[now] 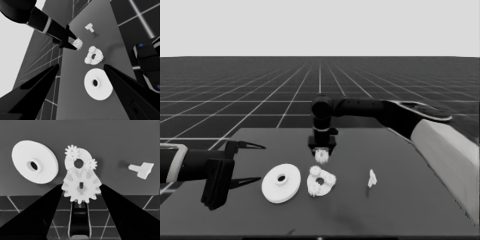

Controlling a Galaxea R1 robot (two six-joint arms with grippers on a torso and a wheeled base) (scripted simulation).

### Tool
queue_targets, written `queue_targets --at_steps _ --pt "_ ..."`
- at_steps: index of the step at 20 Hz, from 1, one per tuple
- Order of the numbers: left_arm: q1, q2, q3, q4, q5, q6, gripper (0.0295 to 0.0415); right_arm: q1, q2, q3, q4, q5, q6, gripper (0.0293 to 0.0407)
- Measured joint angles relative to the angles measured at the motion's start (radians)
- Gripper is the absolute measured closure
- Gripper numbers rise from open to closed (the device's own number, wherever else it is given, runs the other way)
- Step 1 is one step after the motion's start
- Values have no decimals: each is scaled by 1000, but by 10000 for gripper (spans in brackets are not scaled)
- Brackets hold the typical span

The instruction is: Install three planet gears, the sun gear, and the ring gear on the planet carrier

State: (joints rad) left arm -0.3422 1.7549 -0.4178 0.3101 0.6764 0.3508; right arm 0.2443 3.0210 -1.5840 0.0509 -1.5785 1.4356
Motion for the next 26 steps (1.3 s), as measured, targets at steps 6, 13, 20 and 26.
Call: queue_targets --at_steps 6,13,20,26 --pt "0 0 0 0 0 0 326 -119 28 -43 -140 21 -14 390" --pt "0 0 0 0 0 0 326 -337 55 -151 -328 69 -83 390" --pt "0 0 0 0 0 0 326 -349 55 -154 -331 70 -47 390" --pt "0 0 0 0 0 0 326 -349 55 -154 -331 70 15 390"
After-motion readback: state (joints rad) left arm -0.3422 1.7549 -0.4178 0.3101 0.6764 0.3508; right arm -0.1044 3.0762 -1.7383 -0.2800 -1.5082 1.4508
